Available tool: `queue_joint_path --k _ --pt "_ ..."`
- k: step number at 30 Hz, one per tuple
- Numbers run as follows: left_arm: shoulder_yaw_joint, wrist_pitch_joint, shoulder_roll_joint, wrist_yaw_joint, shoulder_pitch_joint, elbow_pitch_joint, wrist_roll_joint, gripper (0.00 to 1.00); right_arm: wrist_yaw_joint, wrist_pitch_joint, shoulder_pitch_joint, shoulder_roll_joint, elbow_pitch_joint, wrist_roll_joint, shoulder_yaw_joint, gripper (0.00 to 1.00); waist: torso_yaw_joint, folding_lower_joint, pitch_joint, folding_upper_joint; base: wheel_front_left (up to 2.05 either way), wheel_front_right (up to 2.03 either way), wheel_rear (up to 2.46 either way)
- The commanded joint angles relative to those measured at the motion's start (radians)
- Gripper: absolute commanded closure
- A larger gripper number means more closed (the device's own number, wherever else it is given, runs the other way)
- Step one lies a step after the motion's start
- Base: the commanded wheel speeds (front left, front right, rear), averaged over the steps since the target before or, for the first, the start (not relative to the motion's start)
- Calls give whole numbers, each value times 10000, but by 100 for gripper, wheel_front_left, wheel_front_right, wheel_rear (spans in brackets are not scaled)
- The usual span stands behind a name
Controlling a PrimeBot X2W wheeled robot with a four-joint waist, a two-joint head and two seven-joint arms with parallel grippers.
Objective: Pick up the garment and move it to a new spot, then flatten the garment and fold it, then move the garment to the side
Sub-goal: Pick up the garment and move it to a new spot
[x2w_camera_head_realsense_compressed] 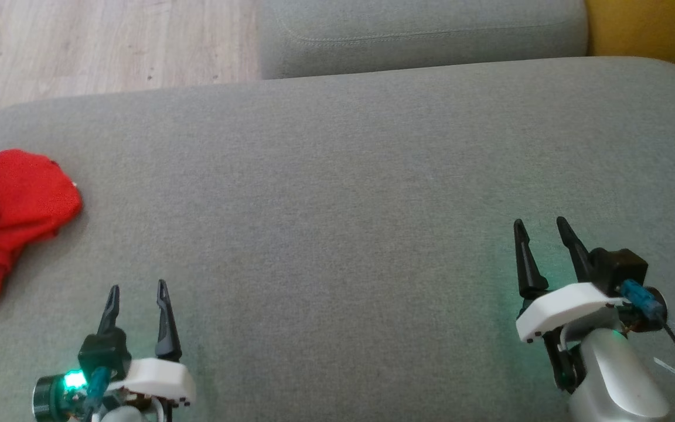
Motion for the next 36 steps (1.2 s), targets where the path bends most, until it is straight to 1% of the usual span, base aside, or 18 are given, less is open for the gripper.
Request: queue_joint_path --k 1,4,8,20,21,22,23,26,29,36 --pt "386 -124 62 -34 -413 -259 95 0 -7 -137 -199 29 -335 80 238 0 75 0 40 0 0 0 0" --pt "390 -124 42 -77 -457 -239 94 0 -7 -137 -167 29 -366 121 306 0 353 0 128 0 0 0 0" --pt "333 -124 20 -112 -448 -156 114 0 -7 -137 -116 29 -333 267 479 0 982 0 220 0 0 0 0" --pt "455 -124 -3 -183 -150 -329 136 0 -7 -138 -13 29 -250 606 1156 0 3665 0 222 0 0 0 0" --pt "455 -124 -3 -183 -150 -329 136 0 -7 -138 -13 29 -250 606 1156 0 3665 0 222 0 0 0 0" --pt "405 -124 27 -275 -116 -360 205 0 -7 -138 -10 29 -238 642 1198 0 3851 0 230 0 0 0 0" --pt "143 -124 129 -474 -86 -409 446 0 -7 -138 -19 29 -224 673 1263 0 4002 0 236 0 0 0 0" --pt "405 -124 76 -310 -76 -702 146 0 -7 -138 -36 30 -186 726 1364 0 4434 0 274 0 0 0 0" --pt "492 -124 62 -343 11 -694 139 0 -7 -138 -75 30 -168 772 1489 0 4683 0 341 0 0 0 0" --pt "1029 -124 196 -317 -16 -528 138 0 -7 -138 -163 30 -75 723 1529 0 4898 0 463 0 0 0 0"
